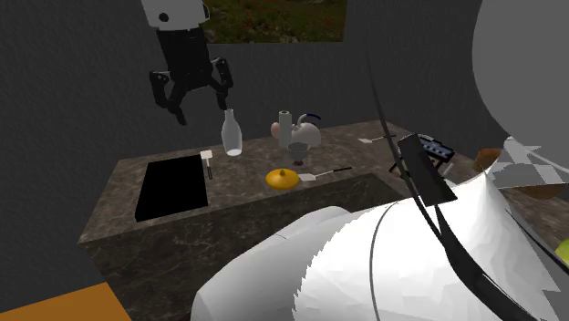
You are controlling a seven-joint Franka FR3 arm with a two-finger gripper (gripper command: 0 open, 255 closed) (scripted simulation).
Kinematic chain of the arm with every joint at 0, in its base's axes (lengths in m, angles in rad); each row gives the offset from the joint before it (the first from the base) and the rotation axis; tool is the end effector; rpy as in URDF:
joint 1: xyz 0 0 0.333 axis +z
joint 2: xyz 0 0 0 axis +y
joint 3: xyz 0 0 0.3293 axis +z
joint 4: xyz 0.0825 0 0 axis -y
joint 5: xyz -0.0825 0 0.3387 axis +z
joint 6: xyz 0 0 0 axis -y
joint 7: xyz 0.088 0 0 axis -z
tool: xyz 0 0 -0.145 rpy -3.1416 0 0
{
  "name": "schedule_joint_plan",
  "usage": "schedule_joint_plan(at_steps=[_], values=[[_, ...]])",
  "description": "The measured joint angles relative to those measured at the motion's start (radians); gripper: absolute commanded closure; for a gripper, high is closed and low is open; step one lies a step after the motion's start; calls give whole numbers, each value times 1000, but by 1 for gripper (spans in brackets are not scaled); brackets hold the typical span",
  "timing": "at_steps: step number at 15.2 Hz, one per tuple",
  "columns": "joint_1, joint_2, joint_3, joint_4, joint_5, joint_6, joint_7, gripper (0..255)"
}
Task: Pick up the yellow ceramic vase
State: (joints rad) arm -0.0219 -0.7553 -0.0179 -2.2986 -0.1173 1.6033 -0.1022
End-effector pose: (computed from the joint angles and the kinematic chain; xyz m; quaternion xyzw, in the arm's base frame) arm 0.2663 -0.0290 0.5824 0.9976 0.0335 0.0262 0.0544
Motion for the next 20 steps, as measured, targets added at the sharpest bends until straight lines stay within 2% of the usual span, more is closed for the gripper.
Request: schedule_joint_plan(at_steps=[5,9,16,20], values=[[-13,45,-54,-17,-25,61,-54,0],[-31,110,-129,-60,-57,166,-126,0],[-54,284,-258,-59,-85,336,-257,0],[-59,409,-326,-25,-73,423,-338,0]])
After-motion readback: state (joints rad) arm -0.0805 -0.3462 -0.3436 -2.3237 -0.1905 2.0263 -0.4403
